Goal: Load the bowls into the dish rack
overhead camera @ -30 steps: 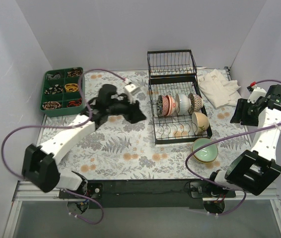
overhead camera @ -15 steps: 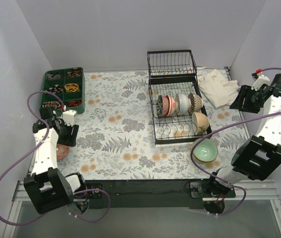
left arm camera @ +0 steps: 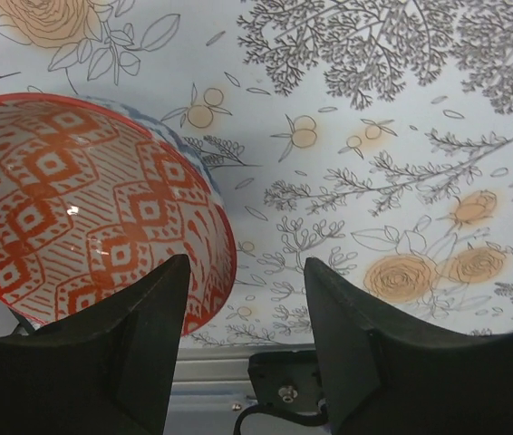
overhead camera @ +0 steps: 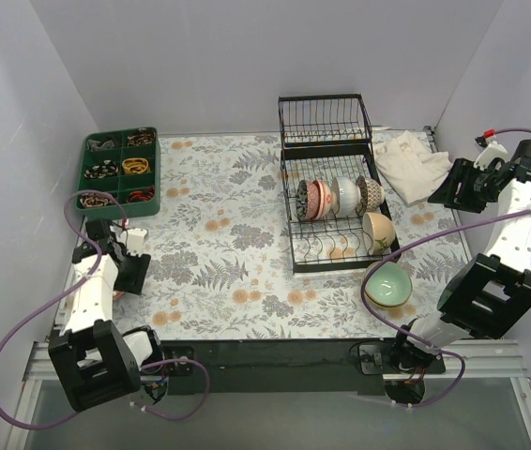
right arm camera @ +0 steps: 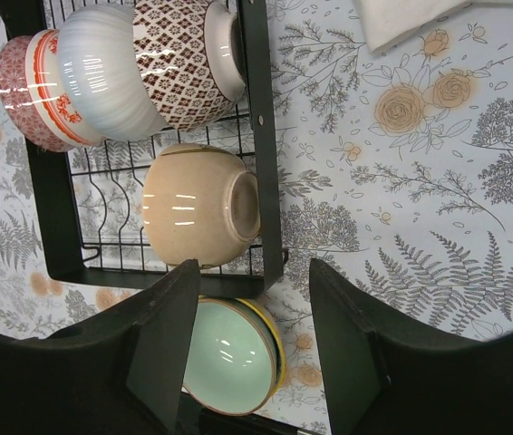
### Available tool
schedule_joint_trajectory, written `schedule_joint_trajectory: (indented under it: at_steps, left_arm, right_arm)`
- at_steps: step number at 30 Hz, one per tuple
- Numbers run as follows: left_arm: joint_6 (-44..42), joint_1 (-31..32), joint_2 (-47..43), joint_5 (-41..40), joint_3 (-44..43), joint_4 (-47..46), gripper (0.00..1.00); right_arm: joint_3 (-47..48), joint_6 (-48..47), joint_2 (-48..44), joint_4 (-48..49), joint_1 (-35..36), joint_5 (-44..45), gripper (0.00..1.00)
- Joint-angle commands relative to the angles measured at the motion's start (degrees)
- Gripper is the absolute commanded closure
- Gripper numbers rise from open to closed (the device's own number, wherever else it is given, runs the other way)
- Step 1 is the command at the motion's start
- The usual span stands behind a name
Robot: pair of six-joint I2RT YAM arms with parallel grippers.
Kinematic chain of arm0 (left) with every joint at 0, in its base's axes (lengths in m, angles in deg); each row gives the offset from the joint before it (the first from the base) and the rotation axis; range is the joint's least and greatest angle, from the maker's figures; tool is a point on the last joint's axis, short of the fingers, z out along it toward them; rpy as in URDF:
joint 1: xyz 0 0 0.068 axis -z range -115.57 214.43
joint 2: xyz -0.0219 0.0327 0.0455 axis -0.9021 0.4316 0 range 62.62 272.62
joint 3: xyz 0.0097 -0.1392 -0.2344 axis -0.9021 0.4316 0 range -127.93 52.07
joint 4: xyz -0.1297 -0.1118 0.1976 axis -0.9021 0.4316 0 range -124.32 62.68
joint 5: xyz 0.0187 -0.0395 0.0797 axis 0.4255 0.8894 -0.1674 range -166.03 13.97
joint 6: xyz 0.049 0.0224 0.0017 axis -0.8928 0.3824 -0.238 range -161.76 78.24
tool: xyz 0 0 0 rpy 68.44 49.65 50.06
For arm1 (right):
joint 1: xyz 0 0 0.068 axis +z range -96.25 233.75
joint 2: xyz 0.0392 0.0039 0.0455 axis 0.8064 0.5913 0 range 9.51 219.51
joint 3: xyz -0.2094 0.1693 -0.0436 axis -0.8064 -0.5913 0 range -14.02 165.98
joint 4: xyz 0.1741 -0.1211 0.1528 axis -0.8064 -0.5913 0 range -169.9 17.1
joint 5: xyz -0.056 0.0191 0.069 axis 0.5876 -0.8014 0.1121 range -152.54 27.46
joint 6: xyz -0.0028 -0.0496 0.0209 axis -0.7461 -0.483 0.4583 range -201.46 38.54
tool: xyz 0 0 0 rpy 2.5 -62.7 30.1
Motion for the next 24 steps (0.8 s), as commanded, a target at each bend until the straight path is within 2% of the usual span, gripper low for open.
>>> schedule_joint_trajectory:
  at_steps: [1,2,4,8,9,10,11,14,15,16,18,19,20,21,22,23,24]
  left_arm:
    - [1.15,-0.51,1.41,-2.89,2.36,-8.12,0.49]
    - [0.71,-0.42,1.94,-2.54,3.32,-8.74,0.54]
    - [0.44,-0.42,1.86,-2.28,3.77,-10.5,0.58]
    - [0.53,-0.42,1.07,-2.45,3.51,-12.26,0.79]
    - [1.31,-0.42,-0.85,-2.89,2.81,-12.61,0.93]
    - [1.23,-0.42,-2.18,-2.89,2.2,-13.23,0.99]
    - [0.71,-0.42,-3.75,-1.76,1.15,-12.62,1.0]
    - [1.22,0.63,-5.88,7.8,-8.33,-5.26,1.0]
    - [1.84,1.24,-5.45,11.4,-15.32,-0.19,1.0]
    - [0.8,1.86,-3.0,22.74,-18.43,2.82,1.0]
    - [0.35,5.63,0.34,33.79,-24.5,8.97,1.0]
    - [4.53,7.99,3.23,42.98,-28.7,8.65,1.0]
    - [8.83,14.2,4.39,45.51,-29.79,6.65,1.0]
    - [13.14,17.3,5.36,48.23,-30.5,-0.07,1.0]
    - [24.76,22.99,5.98,51.65,-30.59,-5.01,1.0]
    - [30.62,25.05,6.42,53.25,-29.64,-10.98,1.0]
    - [37.29,26.55,6.42,54.66,-27.97,-24.26,1.0]
  right_arm:
    - [2.03,0.98,-0.52,0.38,0.01,-1.86,0.39]
    - [1.94,0.98,-0.69,0.38,0.01,-1.68,0.4]
    - [1.68,0.89,-1.05,0.38,0.01,-1.42,0.39]
    - [1.24,1.24,-2.1,0.38,0.01,-1.15,0.4]
    - [1.15,1.41,-2.19,0.38,0.01,-1.07,0.4]
    - [1.15,1.59,-2.63,0.38,0.01,-1.07,0.39]
    - [1.06,1.68,-2.8,0.38,0.01,-0.98,0.39]
    - [1.06,1.86,-3.42,0.3,0.01,-0.45,0.39]
    - [0.98,1.86,-3.51,0.3,0.01,-0.19,0.39]
    - [0.89,1.77,-3.86,0.3,0.01,0.16,0.39]
    - [0.45,1.59,-3.86,0.3,0.01,0.6,0.4]
    - [0.27,1.42,-3.95,0.3,0.01,0.95,0.4]
    - [0.18,1.15,-3.95,0.3,0.01,1.13,0.4]
    - [0.1,0.98,-4.04,0.3,0.01,1.74,0.4]
    - [0.1,0.8,-3.95,0.3,0.01,2.27,0.4]
    - [0.01,0.37,-4.12,0.3,0.01,2.71,0.4]
    - [-0.08,0.1,-4.3,0.3,0.01,3.67,0.4]
